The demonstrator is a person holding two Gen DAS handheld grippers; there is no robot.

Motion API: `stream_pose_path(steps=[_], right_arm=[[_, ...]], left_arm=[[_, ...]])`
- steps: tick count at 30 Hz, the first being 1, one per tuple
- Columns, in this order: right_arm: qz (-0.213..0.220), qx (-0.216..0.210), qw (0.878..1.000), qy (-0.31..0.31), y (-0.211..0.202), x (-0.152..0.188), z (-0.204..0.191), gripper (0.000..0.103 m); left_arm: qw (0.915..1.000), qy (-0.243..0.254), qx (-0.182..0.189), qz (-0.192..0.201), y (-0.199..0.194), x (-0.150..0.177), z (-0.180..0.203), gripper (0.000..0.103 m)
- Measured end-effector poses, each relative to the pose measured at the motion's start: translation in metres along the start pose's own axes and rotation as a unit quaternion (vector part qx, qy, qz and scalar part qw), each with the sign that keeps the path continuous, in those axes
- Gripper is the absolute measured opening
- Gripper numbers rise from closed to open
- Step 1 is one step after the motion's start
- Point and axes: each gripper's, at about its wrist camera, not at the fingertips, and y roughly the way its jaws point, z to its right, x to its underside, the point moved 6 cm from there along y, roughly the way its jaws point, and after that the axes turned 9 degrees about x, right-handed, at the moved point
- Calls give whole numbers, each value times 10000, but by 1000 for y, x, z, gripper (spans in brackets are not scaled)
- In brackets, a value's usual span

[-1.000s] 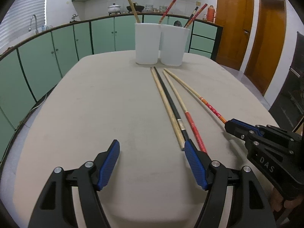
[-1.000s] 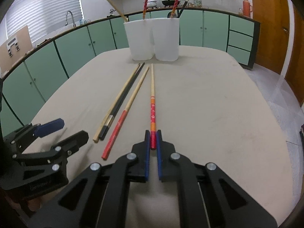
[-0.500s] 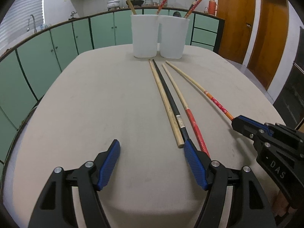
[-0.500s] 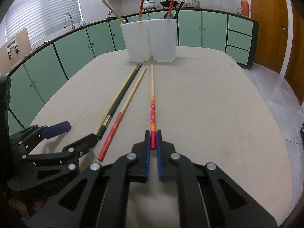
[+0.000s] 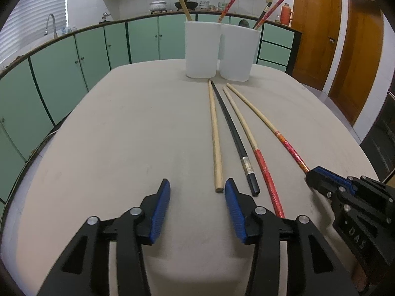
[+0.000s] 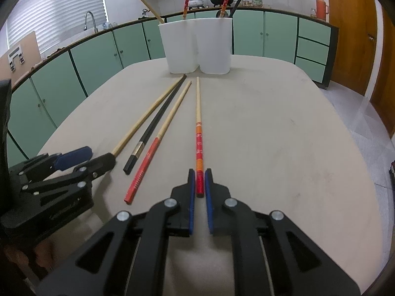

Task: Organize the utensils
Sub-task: 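Grasp a red-patterned chopstick with the right tool while the left grasps a plain wooden chopstick, then carry both chopsticks over the white holders and open both tools to drop them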

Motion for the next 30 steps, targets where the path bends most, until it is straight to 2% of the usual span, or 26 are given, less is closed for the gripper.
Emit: stream_pose_path(steps=[2, 5, 7, 10, 16, 30], right_arm=[[6, 12, 10000, -35, 1, 0, -1, 12], [5, 50, 9999, -92, 1, 0, -1, 12], [-12, 8, 10000, -52, 2, -1, 1, 6], [-7, -15, 10000, -19, 1, -1, 1, 5], [191, -42, 9998, -5, -11, -11, 4, 5], [892, -104, 9957, 227, -57, -60, 20, 5]], left_arm=[[10000, 21, -6, 6, 2, -1, 2, 46], [10000, 73, -23, 23, 3, -1, 3, 34], [10000, 76, -28, 29, 3, -2, 3, 25], [10000, 86, 17, 19, 3, -3, 3, 7], [9999, 70, 92, 118, -10, -10, 6, 7], [9944, 215, 135, 1027, -73, -64, 18, 7]])
